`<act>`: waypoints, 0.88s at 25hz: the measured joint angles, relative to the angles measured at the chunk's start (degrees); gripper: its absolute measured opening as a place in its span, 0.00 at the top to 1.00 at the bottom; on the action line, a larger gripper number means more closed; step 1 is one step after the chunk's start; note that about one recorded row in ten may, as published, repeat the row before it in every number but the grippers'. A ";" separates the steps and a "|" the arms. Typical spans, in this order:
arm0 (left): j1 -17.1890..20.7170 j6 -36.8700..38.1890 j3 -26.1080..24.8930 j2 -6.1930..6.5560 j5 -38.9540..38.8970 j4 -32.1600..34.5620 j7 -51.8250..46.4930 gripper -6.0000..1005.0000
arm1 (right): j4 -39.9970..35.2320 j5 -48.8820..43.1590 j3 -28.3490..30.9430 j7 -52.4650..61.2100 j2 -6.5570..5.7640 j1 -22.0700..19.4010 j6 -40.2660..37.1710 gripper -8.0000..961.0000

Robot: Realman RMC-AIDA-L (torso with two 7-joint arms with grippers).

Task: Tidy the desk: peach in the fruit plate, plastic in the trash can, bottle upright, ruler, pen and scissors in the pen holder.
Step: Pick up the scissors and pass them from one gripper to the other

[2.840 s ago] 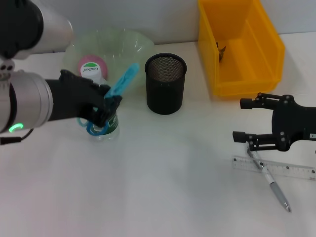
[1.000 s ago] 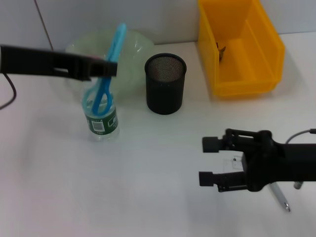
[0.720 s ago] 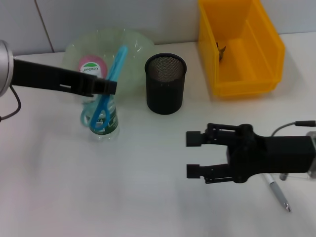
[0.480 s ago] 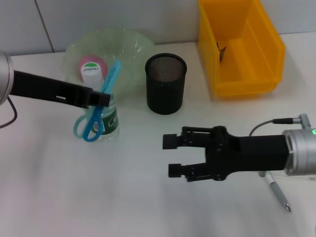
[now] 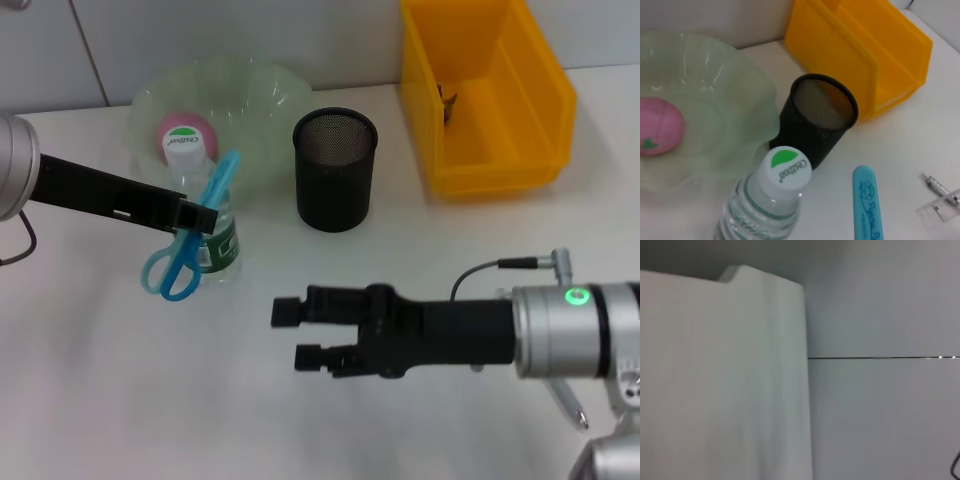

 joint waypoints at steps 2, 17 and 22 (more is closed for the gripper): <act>-0.03 -0.06 -0.02 -0.04 0.21 -0.05 0.00 0.77 | -1.16 1.47 -3.13 -0.93 0.00 -1.43 3.07 0.15; -1.01 -0.48 0.90 -0.17 1.99 -1.52 -0.09 0.77 | -8.19 10.79 -17.55 -11.58 0.00 -7.78 19.84 0.16; -1.24 -0.40 1.94 -0.17 2.00 -1.58 -0.09 0.77 | -8.65 11.16 -20.54 -11.53 0.00 -7.71 24.03 0.17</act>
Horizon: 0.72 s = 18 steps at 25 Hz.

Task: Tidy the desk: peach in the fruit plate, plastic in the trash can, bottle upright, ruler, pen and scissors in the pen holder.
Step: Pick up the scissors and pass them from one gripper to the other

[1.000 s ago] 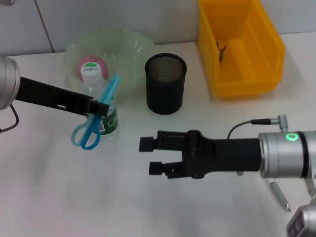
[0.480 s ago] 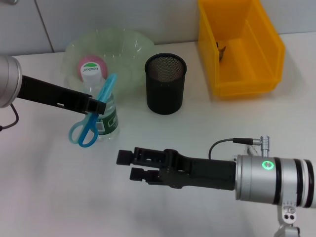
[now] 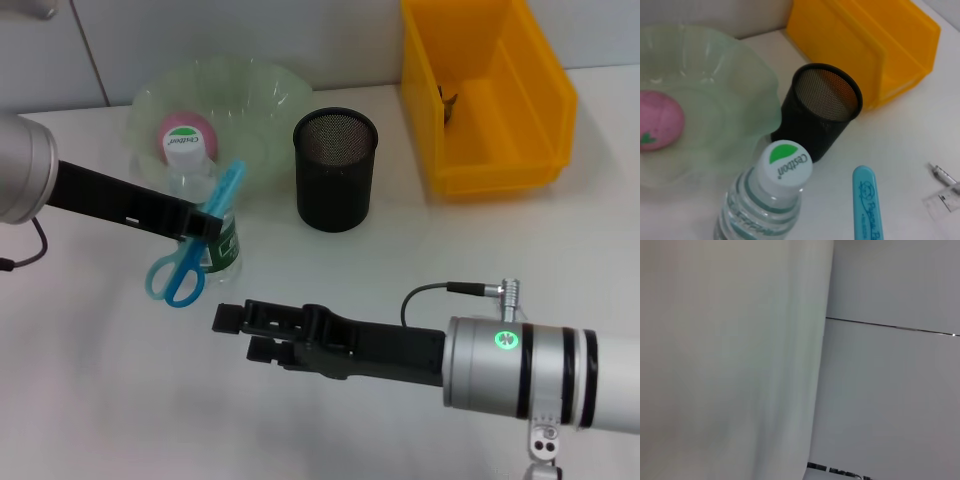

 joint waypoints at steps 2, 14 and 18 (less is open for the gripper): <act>-0.09 0.02 0.23 0.00 0.00 -0.05 0.00 0.76 | -0.58 0.62 -0.88 0.12 0.00 0.04 0.95 0.17; 0.15 0.04 1.25 0.01 0.73 -0.02 0.00 0.76 | -3.21 5.20 -7.70 0.08 0.00 0.93 11.52 0.18; 0.07 0.16 1.69 0.01 0.88 0.23 0.00 0.76 | -3.23 5.64 -9.11 -0.12 0.00 1.26 12.75 0.18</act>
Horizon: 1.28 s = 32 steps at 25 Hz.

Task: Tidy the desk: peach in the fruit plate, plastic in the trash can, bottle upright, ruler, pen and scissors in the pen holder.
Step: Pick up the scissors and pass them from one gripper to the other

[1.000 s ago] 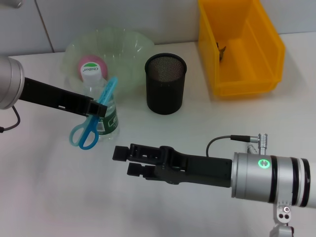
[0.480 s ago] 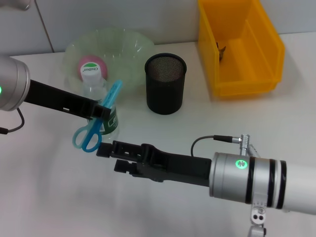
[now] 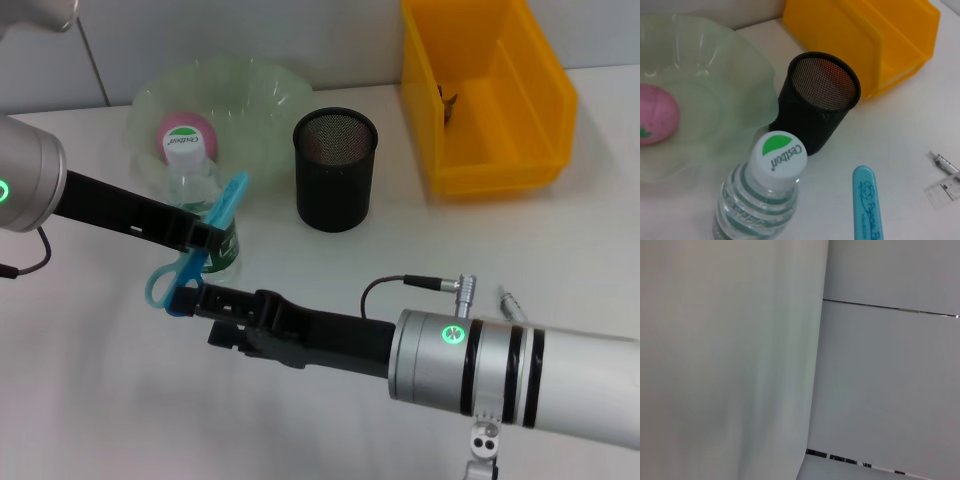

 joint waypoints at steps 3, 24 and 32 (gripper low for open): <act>-0.05 0.02 -0.10 0.05 0.00 -0.04 0.00 0.76 | -0.37 0.18 -1.18 0.16 0.00 0.35 1.93 0.18; 0.33 0.11 -0.10 0.08 -0.84 0.31 0.09 0.76 | -0.40 2.04 -4.49 0.21 0.00 2.13 7.01 0.20; 0.35 0.12 0.00 0.08 -1.39 0.27 0.10 0.76 | -0.34 2.04 -4.60 0.20 0.00 2.17 7.14 0.20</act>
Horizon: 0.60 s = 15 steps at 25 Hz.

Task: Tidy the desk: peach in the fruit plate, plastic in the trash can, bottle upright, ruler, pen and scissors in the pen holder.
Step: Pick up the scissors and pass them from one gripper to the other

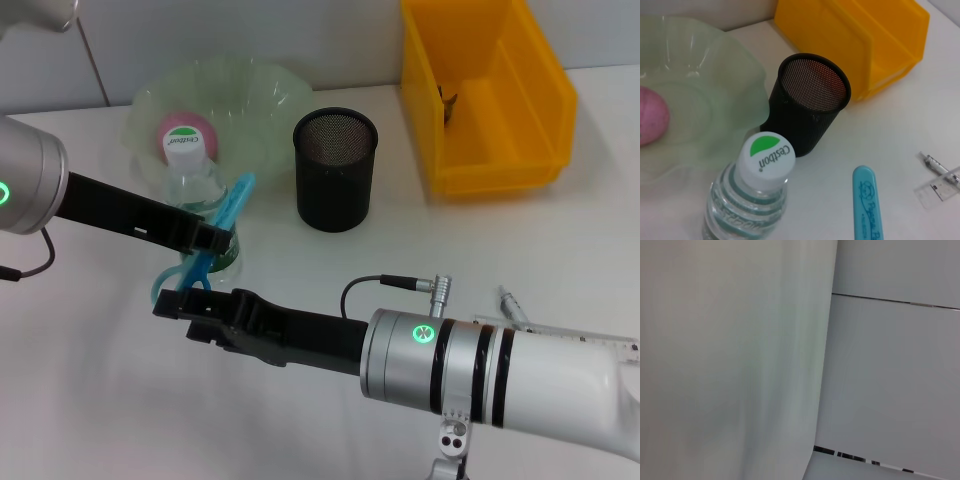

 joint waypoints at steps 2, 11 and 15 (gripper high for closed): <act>0.07 0.00 -0.01 -0.08 -0.02 0.03 0.00 0.76 | -0.09 0.05 0.00 -0.02 0.00 0.00 0.01 0.24; 0.07 -0.04 -0.08 -0.09 -0.24 -0.31 0.00 0.76 | -0.88 1.45 -0.01 -1.63 0.00 -0.53 -0.17 0.44; 0.07 -0.07 -0.01 -0.09 -0.31 -0.35 0.00 0.76 | -0.59 1.47 -0.26 -1.79 0.00 -0.56 0.06 0.51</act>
